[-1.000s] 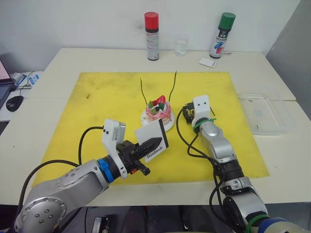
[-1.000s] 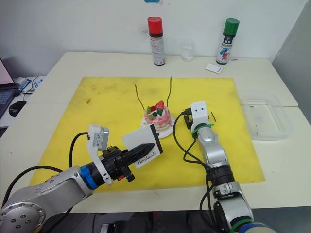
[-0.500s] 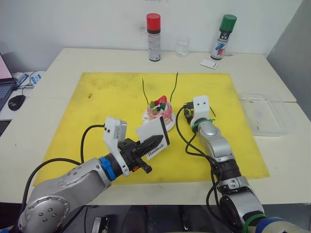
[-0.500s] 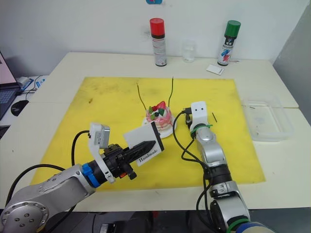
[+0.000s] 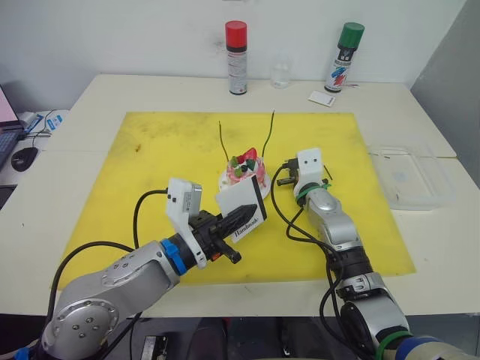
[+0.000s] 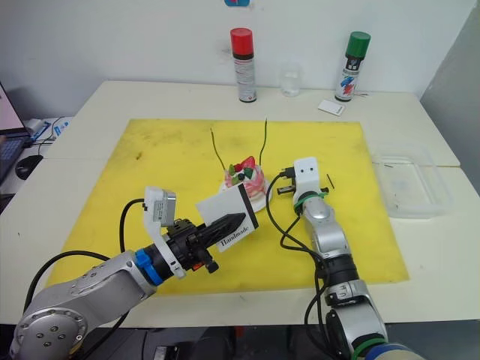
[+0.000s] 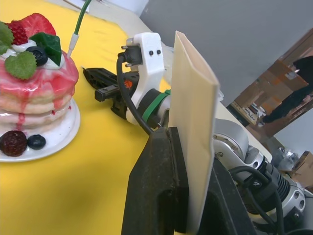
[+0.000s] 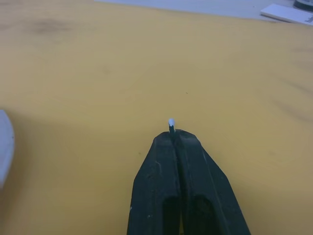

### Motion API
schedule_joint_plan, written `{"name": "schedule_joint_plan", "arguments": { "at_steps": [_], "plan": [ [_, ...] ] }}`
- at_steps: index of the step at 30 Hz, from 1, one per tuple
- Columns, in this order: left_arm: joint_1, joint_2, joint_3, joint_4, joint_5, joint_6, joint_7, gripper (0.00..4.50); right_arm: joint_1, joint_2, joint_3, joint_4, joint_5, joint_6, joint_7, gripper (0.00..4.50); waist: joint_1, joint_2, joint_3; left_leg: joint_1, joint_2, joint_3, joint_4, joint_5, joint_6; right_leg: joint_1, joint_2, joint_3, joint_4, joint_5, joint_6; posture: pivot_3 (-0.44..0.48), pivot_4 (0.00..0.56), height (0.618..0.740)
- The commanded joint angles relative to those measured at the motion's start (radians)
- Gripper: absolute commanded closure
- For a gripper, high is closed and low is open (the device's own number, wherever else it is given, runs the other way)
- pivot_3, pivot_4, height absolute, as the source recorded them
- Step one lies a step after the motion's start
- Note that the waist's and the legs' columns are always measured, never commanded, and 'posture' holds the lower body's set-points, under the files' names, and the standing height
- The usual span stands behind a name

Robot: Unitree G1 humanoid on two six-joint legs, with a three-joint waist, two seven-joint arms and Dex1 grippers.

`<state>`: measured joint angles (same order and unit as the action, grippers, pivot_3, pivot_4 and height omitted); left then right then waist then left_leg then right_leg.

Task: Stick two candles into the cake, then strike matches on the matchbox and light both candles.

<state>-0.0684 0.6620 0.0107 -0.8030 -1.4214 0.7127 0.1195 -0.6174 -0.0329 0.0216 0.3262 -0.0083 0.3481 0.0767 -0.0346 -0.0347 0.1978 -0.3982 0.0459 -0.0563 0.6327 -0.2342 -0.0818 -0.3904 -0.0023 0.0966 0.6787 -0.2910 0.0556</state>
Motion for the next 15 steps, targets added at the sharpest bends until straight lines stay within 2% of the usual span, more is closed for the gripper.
{"name": "schedule_joint_plan", "arguments": {
  "at_steps": [1, 5, 9, 13, 15],
  "plan": [
    [0.001, -0.002, 0.011, -0.005, 0.022, -0.01, -0.014, 4.5, -0.009, -0.051, -0.029, -0.075, 0.034, 0.03, 0.058, 4.46, 0.002, 0.0, 0.0, 0.0, 0.0, 0.0, 0.0, 0.0, 0.0, 0.0, 0.0, 0.0, 0.0, 0.0, 0.0, 0.0, 0.15, 0.74],
    [0.006, -0.002, 0.014, -0.004, 0.028, -0.01, -0.024, 4.5, -0.03, -0.141, -0.03, -0.169, 0.108, 0.092, 0.209, 4.46, 0.003, 0.001, 0.001, -0.001, 0.0, 0.0, 0.0, 0.0, 0.0, -0.001, 0.0, 0.0, -0.001, 0.0, 0.0, 0.0, 0.15, 0.74],
    [0.013, 0.001, 0.011, -0.001, 0.033, -0.005, -0.046, 4.5, -0.024, -0.313, 0.033, -0.301, 0.222, 0.132, 0.547, 4.46, 0.002, 0.002, 0.001, -0.001, 0.0, 0.0, -0.002, 0.0, 0.0, -0.001, 0.0, 0.0, -0.001, 0.0, 0.0, 0.0, 0.15, 0.74],
    [0.028, 0.014, 0.019, 0.015, 0.024, 0.005, -0.082, 4.5, 0.025, -0.547, 0.104, -0.391, 0.279, 0.03, 0.928, 4.46, 0.002, 0.003, 0.002, -0.001, 0.0, 0.0, -0.003, 0.0, 0.0, -0.001, 0.0, 0.0, -0.003, 0.0, 0.0, 0.0, 0.15, 0.74],
    [0.029, 0.01, 0.03, 0.034, -0.002, 0.002, -0.08, 4.5, 0.03, -0.633, 0.121, -0.386, 0.266, -0.048, 1.031, 4.46, 0.002, 0.003, 0.002, -0.001, 0.0, 0.0, -0.003, 0.0, 0.0, -0.001, 0.0, 0.0, -0.004, 0.0, 0.0, 0.0, 0.15, 0.74]
  ]
}}
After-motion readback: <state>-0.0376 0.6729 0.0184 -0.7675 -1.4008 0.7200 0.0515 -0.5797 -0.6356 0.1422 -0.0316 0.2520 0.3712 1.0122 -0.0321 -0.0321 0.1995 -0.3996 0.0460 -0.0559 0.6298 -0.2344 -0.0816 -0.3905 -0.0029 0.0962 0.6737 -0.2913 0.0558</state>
